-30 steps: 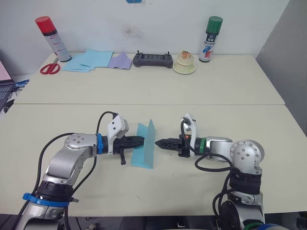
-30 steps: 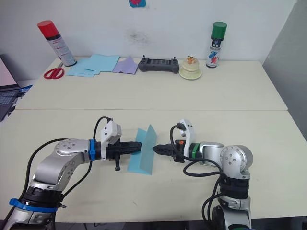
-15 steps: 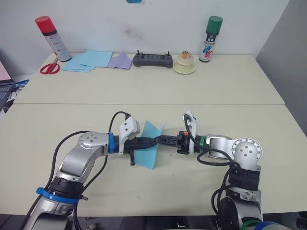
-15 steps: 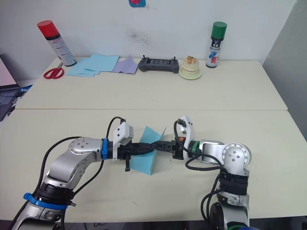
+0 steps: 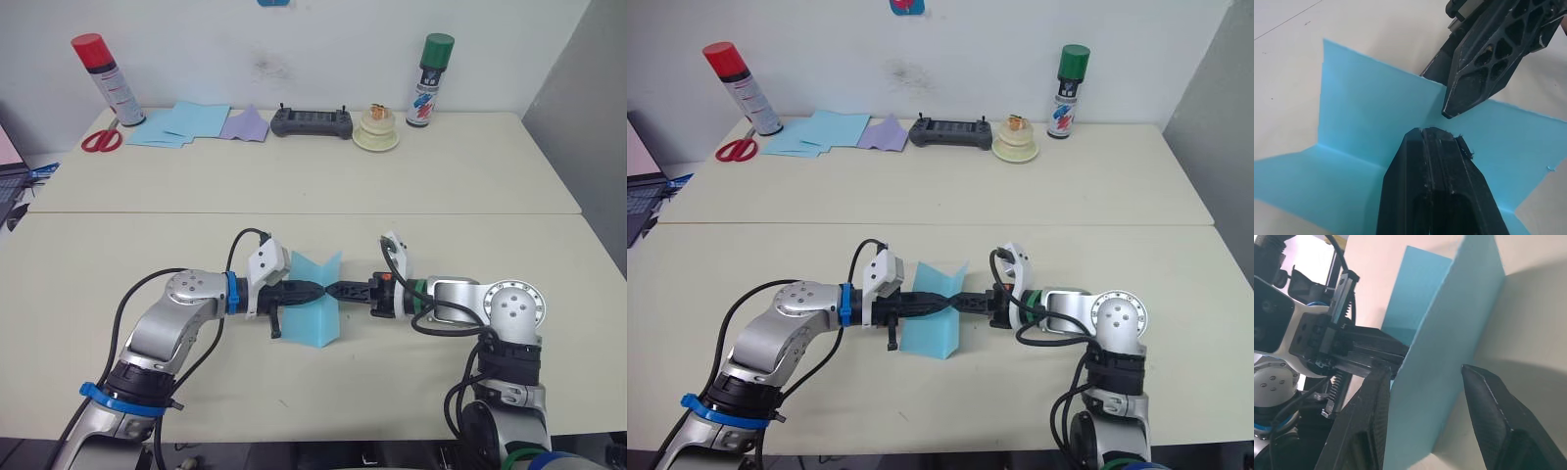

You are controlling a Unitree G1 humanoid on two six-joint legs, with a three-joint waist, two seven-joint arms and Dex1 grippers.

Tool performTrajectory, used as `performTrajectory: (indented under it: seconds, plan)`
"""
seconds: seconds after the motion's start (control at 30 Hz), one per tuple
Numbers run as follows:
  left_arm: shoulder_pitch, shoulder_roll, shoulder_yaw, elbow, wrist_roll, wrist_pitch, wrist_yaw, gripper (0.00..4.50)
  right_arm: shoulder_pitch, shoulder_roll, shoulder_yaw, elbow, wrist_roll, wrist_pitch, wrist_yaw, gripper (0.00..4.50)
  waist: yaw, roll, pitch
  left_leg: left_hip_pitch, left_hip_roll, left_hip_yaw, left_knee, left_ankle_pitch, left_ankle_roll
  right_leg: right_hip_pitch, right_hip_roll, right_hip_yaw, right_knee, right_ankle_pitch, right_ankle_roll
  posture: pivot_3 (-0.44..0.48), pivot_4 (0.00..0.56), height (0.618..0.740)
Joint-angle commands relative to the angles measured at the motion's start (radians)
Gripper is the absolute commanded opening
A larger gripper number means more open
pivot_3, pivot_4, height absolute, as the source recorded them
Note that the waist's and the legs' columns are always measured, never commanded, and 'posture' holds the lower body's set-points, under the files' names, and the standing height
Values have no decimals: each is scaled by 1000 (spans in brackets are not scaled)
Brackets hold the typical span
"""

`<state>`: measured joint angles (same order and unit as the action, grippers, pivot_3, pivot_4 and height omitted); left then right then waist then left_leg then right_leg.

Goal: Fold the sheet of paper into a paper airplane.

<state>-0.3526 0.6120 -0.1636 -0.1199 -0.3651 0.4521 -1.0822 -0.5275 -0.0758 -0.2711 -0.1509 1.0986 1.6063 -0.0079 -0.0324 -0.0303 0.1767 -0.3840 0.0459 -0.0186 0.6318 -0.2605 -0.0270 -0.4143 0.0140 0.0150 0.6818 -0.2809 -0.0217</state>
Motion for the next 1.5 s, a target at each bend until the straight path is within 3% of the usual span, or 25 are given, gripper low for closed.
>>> performTrajectory:
  seconds: [0.03, 0.13, 0.23, 0.37, 0.43, 0.8, 1.33, 1.43, 1.5]
  plan:
    - [11, 22, -15, -45, 19, -20, -13, 104, 7, -21, 19, -8, 21, 8, 6, 2340, 0, 0, 0, 0, 0, 0, 0, 0, 0, 0, 0, 0, 0, 0, 0, 0, 150, 740]
    - [16, 29, -14, -44, 23, -23, -17, 104, 9, -32, 25, -9, 27, 8, 10, 2340, 0, 0, 0, 0, 0, 0, 0, 0, 0, 0, 0, 0, 0, 0, 0, 0, 150, 740]
    - [16, 37, -8, -36, 32, -26, -20, 0, 14, -43, 26, -11, 38, 8, 14, 1952, 0, 0, 0, 0, 0, 0, 0, 0, 0, 0, 0, 0, 0, 0, 0, 0, 150, 740]
    - [16, 43, -11, -16, 53, -45, -27, 0, 19, -56, 20, -6, 48, 8, 17, 507, 0, 0, 0, 0, 0, 0, 0, 0, 0, 0, 0, 0, 0, 0, 0, 0, 150, 740]
    - [17, 41, -12, -11, 57, -48, -29, 0, 19, -63, 19, -3, 52, 8, 20, 92, 0, 0, 0, 0, 0, 0, 0, 0, 0, 0, 0, 0, 0, 0, 0, 0, 150, 740]
    - [36, 88, -7, 74, 122, -106, -35, 0, 88, -92, 11, -41, 109, 8, -12, 92, 0, 0, 0, 0, 0, 0, 0, 0, 0, 0, 0, 0, 0, 0, 1, 0, 150, 740]
    - [60, 71, -35, 111, 180, -155, -22, 0, 99, -105, 23, -25, 90, 8, -54, 92, 1, 0, 0, 0, 0, 1, 0, 0, 0, 0, 0, 1, 0, -2, 3, 0, 150, 740]
    - [59, 68, -35, 117, 183, -160, -20, 0, 96, -120, 20, -24, 91, 8, -40, 632, 1, 0, 0, 0, 0, 1, 0, 0, 0, 0, 0, 1, 0, -2, 3, 0, 150, 740]
    - [57, 67, -37, 122, 188, -168, -18, 0, 93, -144, -2, -23, 103, 8, -29, 1352, 1, 0, -1, 1, 0, 1, 0, 0, 0, 1, 0, 1, 0, -2, 4, 0, 150, 740]
